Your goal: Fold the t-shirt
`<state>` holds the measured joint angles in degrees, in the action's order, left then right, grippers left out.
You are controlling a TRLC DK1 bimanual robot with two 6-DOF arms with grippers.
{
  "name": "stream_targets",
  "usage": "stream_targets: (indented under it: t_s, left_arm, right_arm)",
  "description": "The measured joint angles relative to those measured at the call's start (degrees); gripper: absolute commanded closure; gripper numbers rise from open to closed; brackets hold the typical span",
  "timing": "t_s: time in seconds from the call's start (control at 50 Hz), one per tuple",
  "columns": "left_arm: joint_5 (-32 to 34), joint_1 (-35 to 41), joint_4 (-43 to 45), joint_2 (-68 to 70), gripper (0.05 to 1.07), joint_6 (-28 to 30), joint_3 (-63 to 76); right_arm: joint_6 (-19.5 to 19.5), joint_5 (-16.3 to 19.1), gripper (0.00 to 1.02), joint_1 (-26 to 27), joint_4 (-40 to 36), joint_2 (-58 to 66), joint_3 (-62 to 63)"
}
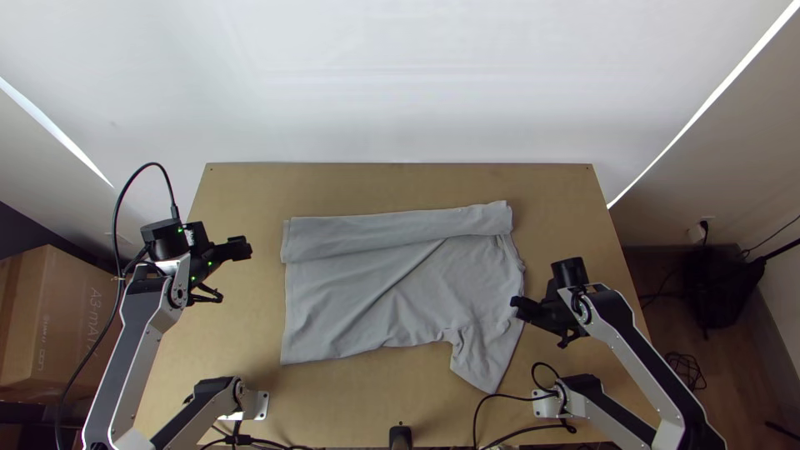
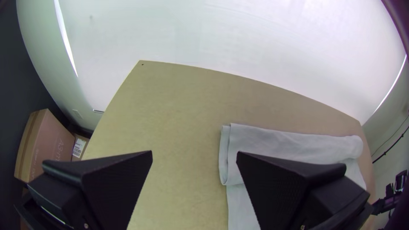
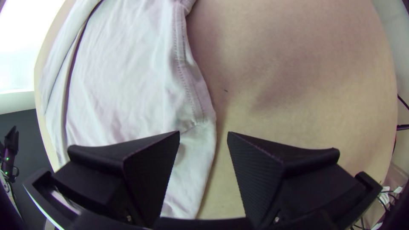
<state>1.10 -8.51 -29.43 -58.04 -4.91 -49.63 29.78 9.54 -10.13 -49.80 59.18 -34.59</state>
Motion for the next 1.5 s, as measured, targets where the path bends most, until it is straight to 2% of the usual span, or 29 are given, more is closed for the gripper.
stream_targets:
  t_s: [0.16, 0.24, 0.32, 0.4, 0.42, 0.66, 0.74, 0.82, 0.94, 1.02, 1.18, 1.4, 1.5]
  left_arm:
    - [0.0, 0.4, -0.3, 0.0, 0.1, 0.0, 0.0]
    - [0.0, 0.9, -1.6, 0.0, 0.11, 0.7, -0.3]
    - [0.2, 2.5, -5.5, 0.0, 0.11, 3.5, -0.9]
    - [3.2, 4.4, -12.5, 0.0, 0.11, 8.7, -1.6]
    - [4.0, 4.8, -14.8, 0.1, 0.11, 10.4, -1.6]
    - [5.8, 8.3, -38.4, 1.0, 0.11, 29.1, -1.5]
    - [4.9, 10.3, -43.8, 1.2, 0.11, 34.1, -0.8]
    - [2.6, 12.7, -46.3, 1.6, 0.11, 36.6, 1.2]
    - [2.1, 18.0, -47.4, 1.7, 0.11, 36.8, 4.6]
    - [1.6, 24.0, -47.1, 1.7, 0.15, 34.6, 6.5]
    - [1.7, 34.2, -43.5, -0.5, 0.16, 29.7, 9.2]
    - [1.6, 36.4, -39.6, -8.9, 0.16, 26.3, 9.9]
    - [1.6, 36.4, -38.7, -12.8, 0.2, 25.7, 9.9]
  right_arm:
    - [-0.1, 0.6, 0.51, 0.0, 2.4, 5.3, 0.1]
    - [-0.2, 0.6, 0.67, 0.0, 4.0, 7.8, 0.1]
    - [-1.1, 0.6, 0.71, 0.0, 4.6, 9.5, 0.0]
    - [-2.0, 0.6, 0.98, 0.0, 4.6, 9.9, -0.1]
    - [-2.0, 0.6, 1.0, 0.0, 4.7, 9.9, -0.1]
    - [-3.3, 0.8, 1.0, 0.1, 5.4, 10.3, -0.1]
    - [-3.3, 0.8, 1.0, 0.1, 5.4, 10.3, -0.1]
    - [-3.3, 0.9, 1.0, 0.1, 5.4, 10.3, -0.1]
    - [-3.3, 0.9, 1.0, 0.1, 5.4, 10.3, -0.1]
    - [-3.3, 1.0, 1.0, 0.1, 5.4, 10.3, -0.1]
    - [-3.3, 1.0, 1.0, 0.1, 5.4, 10.3, -0.1]
    - [-3.3, 1.0, 1.0, 0.1, 5.4, 10.0, -0.1]
    - [-3.3, 1.0, 1.0, 0.1, 5.4, 9.6, -0.1]
